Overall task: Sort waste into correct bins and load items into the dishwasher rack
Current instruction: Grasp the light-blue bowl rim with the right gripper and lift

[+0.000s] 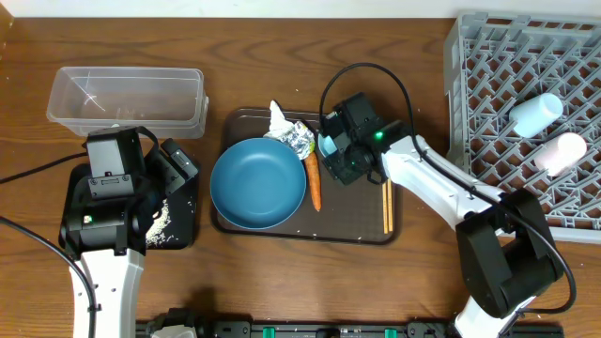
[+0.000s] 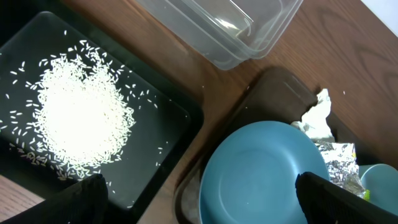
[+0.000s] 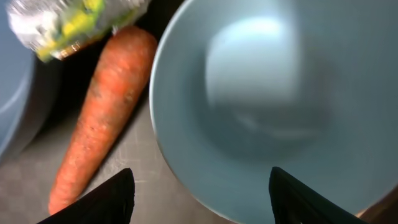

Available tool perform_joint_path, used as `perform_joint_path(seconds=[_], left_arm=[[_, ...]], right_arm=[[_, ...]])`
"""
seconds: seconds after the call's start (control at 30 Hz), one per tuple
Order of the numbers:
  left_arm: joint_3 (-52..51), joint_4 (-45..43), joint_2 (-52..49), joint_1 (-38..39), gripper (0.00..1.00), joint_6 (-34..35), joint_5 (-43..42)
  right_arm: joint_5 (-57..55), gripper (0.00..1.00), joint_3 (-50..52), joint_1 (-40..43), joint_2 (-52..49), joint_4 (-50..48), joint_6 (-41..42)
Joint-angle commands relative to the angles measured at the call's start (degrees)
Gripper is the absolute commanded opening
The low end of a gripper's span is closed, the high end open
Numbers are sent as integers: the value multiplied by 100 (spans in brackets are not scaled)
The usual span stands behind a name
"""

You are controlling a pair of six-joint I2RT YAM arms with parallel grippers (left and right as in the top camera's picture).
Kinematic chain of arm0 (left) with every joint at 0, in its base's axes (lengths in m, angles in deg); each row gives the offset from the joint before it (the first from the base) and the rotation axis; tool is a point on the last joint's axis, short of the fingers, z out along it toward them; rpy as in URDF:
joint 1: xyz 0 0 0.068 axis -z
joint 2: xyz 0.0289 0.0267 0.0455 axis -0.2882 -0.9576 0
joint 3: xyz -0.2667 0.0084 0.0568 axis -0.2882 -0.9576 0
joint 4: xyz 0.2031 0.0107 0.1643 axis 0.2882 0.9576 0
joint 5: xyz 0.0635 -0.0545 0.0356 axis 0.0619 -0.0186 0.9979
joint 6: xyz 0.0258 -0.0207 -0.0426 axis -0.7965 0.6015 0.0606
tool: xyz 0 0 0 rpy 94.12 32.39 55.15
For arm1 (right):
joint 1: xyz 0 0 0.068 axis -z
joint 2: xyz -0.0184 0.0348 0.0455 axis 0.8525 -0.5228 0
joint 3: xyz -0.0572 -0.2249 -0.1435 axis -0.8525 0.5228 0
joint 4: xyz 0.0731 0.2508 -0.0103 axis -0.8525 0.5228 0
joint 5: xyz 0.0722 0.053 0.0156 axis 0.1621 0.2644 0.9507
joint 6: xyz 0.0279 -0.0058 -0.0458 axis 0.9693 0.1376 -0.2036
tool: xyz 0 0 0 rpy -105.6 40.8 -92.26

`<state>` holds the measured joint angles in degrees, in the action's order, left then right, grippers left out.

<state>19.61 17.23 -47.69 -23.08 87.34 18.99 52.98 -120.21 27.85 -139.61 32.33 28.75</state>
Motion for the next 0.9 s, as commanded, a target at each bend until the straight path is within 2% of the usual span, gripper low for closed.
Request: perform_joint_path(seconds=[0.0,0.27,0.57,0.77,0.87], left_arm=[[98,15,-11,-24,99,9,48],[98,15,-11,-24,99,9,48],[98,15,-11,-24,99,9,48],[98,15,-11,-24,99,9,48],[98,15,-11,-24,99,9,48]], right_arm=[[-59,66,94,-57,61,-72,-72],[-79,57,146,-59,61,-90,-72],[-98,56,299,-59,61,-90,83],[-98,41,302,-118,61,-26,341],[-98,39,286,-133,63,-28,341]])
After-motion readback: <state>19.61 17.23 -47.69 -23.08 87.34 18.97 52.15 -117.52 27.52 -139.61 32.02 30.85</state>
